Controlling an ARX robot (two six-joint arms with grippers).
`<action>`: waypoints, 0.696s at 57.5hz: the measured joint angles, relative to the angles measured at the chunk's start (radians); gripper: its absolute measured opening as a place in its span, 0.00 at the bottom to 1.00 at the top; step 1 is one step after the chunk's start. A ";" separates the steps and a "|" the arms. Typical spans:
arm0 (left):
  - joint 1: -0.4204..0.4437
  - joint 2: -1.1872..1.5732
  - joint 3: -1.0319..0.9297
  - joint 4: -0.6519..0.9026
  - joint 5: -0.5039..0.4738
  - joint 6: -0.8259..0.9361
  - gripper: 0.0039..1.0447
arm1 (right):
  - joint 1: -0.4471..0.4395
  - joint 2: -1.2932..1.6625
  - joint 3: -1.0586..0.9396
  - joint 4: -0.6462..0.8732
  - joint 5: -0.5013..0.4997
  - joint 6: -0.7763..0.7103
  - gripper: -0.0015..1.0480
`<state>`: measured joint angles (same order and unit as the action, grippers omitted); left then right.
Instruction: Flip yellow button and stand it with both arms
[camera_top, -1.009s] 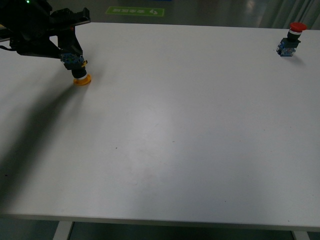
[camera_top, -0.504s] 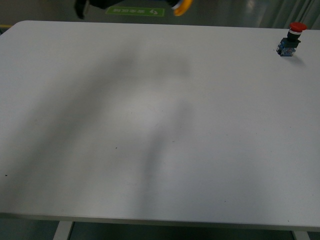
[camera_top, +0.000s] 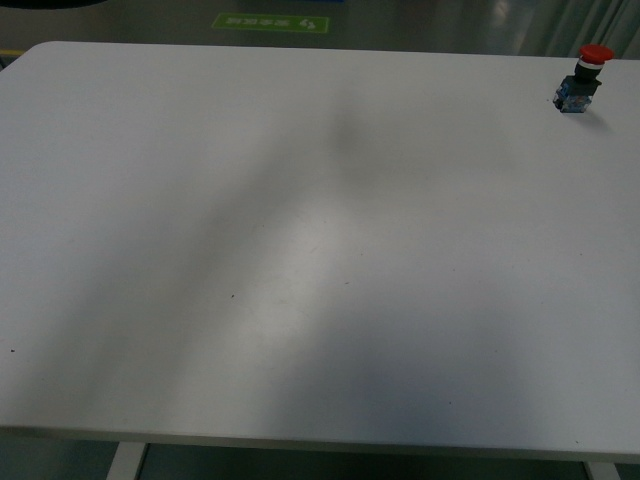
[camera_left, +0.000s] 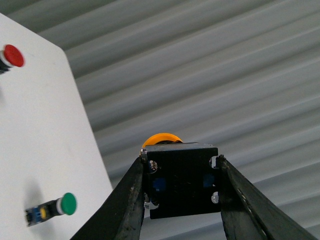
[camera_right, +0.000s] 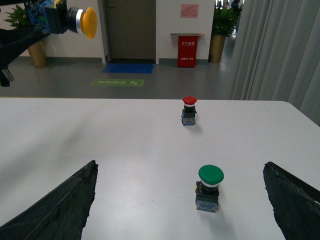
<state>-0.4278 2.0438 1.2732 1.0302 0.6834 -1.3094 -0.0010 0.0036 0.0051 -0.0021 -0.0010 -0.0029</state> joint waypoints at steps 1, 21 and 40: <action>-0.004 0.001 0.000 0.017 -0.002 -0.016 0.33 | 0.000 0.000 0.000 0.000 0.000 0.000 0.93; -0.050 0.030 -0.006 0.270 0.002 -0.184 0.33 | 0.000 0.000 0.000 0.000 0.000 0.000 0.93; -0.065 0.030 -0.017 0.215 0.005 -0.138 0.33 | 0.000 0.000 0.000 0.000 0.000 0.000 0.93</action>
<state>-0.4931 2.0739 1.2564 1.2449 0.6884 -1.4471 -0.0010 0.0036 0.0051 -0.0021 -0.0013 -0.0029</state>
